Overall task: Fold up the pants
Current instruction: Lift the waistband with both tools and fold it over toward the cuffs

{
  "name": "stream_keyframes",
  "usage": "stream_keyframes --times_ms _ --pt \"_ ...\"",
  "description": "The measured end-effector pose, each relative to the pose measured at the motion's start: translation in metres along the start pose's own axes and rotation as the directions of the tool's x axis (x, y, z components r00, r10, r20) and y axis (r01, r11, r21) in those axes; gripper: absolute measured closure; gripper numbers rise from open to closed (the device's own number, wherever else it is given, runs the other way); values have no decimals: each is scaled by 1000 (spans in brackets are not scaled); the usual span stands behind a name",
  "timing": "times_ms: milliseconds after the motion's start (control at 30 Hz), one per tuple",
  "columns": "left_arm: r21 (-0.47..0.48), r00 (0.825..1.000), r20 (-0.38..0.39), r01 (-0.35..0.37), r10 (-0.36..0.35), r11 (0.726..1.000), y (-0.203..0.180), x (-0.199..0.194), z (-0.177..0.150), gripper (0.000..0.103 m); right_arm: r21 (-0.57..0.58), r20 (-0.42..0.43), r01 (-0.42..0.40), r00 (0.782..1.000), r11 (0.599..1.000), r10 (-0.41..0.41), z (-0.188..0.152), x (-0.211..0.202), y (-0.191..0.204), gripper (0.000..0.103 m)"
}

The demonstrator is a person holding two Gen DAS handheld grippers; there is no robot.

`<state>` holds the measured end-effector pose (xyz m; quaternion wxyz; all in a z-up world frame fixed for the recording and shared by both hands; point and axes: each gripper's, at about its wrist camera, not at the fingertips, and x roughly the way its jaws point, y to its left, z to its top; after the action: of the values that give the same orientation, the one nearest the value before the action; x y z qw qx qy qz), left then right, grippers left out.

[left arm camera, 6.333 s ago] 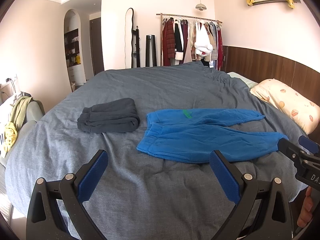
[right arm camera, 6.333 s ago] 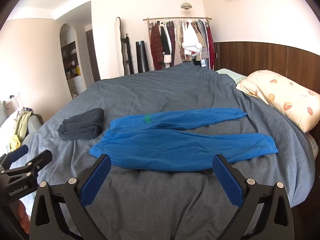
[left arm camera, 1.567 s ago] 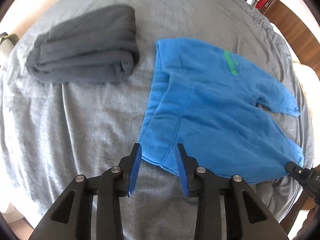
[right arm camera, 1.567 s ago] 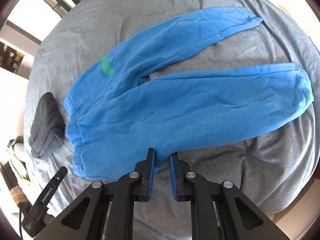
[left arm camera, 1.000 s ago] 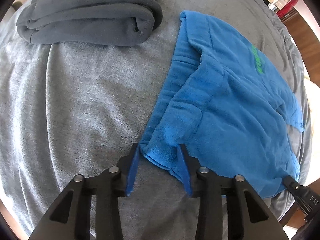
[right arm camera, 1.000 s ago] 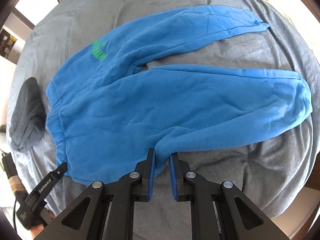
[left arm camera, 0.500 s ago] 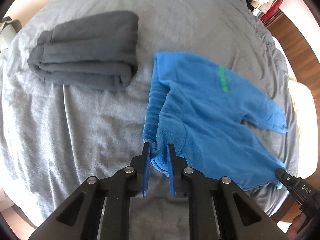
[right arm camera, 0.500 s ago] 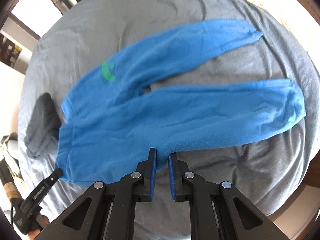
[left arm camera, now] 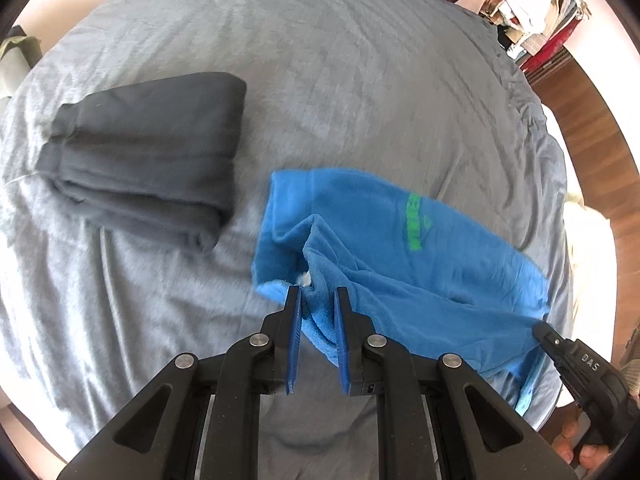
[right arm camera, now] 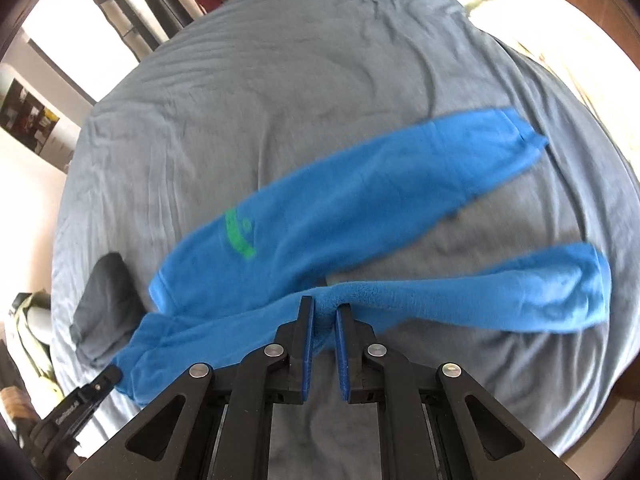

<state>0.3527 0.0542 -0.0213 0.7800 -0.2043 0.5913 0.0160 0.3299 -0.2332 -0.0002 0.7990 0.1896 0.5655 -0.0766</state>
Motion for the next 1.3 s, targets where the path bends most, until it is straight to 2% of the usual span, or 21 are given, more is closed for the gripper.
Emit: stream_keyframes --times_ms 200,433,533,567,600,667,700,833,900,967,1033,1200,1300 --pt "6 1000 2 20 -20 1000 -9 27 32 87 -12 18 6 1000 1000 -6 32 36 7 92" --pt "77 998 31 57 -59 995 -16 51 56 86 9 18 9 1000 1000 -9 59 77 9 92" --pt "116 997 27 74 -77 991 -17 62 66 81 21 8 14 1000 1000 -14 70 94 11 92" --pt "138 997 30 67 -72 988 -17 64 69 72 17 11 18 1000 1000 -18 72 99 12 92" --pt "184 997 48 54 -64 981 -18 62 72 62 10 10 26 1000 1000 -26 75 106 14 92" --pt "257 995 92 26 -51 966 -21 55 72 50 9 6 34 999 999 -34 78 116 16 92" --pt "327 992 112 17 -56 945 -24 51 71 45 5 2 44 999 999 -44 79 121 17 92" --pt "503 994 103 -23 -34 864 -26 63 71 44 1 15 72 997 997 -72 80 133 19 92" --pt "540 997 75 -19 -25 842 -23 80 75 47 8 18 84 996 996 -85 82 138 19 92" --pt "539 999 37 9 -34 842 -21 94 80 53 12 22 103 994 995 -103 84 143 19 92" --pt "527 998 6 44 -55 848 -19 109 89 54 7 33 141 989 990 -141 84 147 21 92" --pt "465 994 -14 106 -112 879 -18 134 109 54 3 26 179 984 984 -179 84 157 18 92" --pt "447 991 -15 127 -134 886 -23 147 117 54 -12 27 186 982 982 -186 83 161 18 92"
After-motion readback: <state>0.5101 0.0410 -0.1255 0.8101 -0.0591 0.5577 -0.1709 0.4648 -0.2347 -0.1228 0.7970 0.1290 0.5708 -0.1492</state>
